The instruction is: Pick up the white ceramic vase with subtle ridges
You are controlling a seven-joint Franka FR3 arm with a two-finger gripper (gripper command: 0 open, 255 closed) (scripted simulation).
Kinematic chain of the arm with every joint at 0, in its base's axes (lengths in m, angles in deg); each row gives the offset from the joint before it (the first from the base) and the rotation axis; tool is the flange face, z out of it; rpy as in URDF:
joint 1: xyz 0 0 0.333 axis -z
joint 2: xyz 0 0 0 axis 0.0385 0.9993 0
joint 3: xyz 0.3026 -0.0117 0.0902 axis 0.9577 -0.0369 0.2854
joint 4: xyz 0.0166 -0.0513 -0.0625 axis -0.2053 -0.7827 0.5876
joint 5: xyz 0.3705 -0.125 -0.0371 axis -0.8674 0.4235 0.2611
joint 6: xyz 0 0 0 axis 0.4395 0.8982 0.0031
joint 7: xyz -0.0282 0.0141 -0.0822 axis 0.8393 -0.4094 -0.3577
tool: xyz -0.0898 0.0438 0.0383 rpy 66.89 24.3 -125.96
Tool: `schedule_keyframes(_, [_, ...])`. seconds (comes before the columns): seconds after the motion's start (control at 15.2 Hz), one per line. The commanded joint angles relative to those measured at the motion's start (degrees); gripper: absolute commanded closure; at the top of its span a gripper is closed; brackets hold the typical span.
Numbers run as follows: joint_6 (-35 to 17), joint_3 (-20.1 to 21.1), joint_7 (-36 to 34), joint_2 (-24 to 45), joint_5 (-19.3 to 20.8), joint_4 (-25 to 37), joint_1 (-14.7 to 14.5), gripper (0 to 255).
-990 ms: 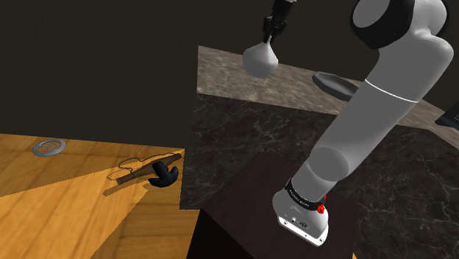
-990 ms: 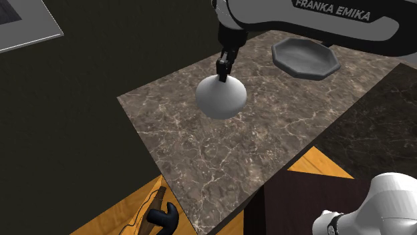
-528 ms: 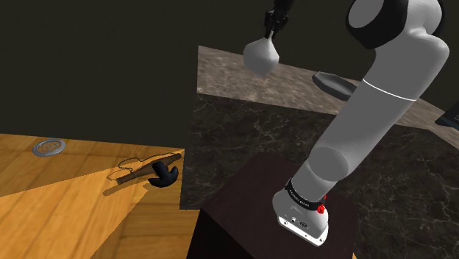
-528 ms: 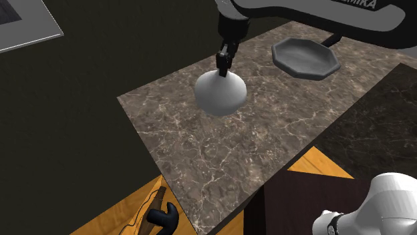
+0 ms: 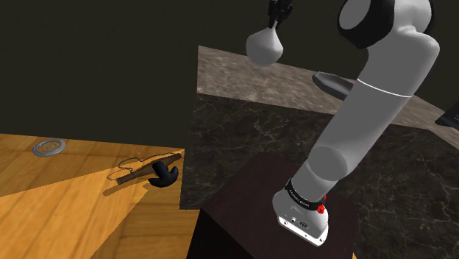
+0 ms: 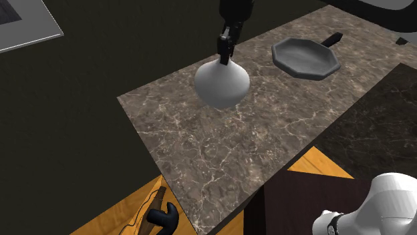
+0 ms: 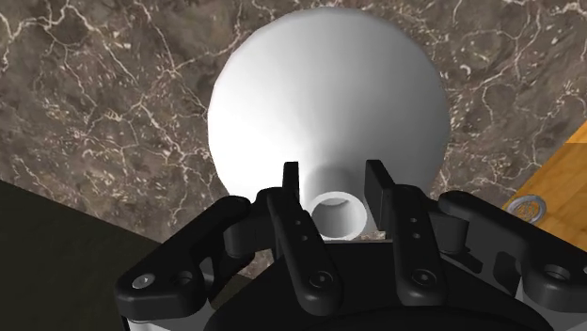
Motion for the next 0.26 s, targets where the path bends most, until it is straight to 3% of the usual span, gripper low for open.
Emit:
schedule_keyframes(0.0, [1.96, -0.18, 0.25, 1.05, -0.59, 2.93, 0.35, 255])
schedule_keyframes(0.2, [3.15, -0.29, 0.43, 1.75, -0.97, 4.73, 0.62, 255])
